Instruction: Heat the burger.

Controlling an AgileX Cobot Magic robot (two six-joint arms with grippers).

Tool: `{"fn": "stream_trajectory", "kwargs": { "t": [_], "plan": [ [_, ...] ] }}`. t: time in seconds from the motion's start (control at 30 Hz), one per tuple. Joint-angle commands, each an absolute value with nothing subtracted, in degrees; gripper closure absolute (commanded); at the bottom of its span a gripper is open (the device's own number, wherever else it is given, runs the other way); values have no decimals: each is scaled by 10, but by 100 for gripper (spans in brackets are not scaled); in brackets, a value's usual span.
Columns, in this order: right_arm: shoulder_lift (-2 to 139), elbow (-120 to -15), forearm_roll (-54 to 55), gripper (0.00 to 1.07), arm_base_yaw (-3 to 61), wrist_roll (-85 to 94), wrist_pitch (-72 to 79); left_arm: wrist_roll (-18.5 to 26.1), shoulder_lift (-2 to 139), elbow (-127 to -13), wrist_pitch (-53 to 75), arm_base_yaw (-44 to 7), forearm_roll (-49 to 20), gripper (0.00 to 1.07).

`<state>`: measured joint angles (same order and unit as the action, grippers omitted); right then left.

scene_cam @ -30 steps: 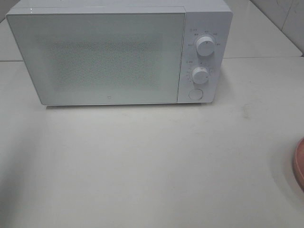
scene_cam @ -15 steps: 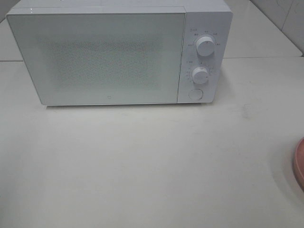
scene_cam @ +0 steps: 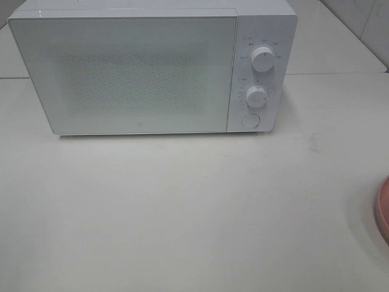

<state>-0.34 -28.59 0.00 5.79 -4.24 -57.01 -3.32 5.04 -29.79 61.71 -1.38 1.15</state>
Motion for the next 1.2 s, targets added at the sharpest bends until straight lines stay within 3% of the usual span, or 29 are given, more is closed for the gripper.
{"fn": "stream_trajectory", "kwargs": {
  "t": [0.03, 1.2],
  "plan": [
    [-18, -285, 0, 31, 53, -40, -570, -35, 1, -297, 612, -14, 13, 6],
    [-15, -285, 0, 31, 53, -40, -570, -36, -13, -297, 612, -14, 14, 6]
  ]
}}
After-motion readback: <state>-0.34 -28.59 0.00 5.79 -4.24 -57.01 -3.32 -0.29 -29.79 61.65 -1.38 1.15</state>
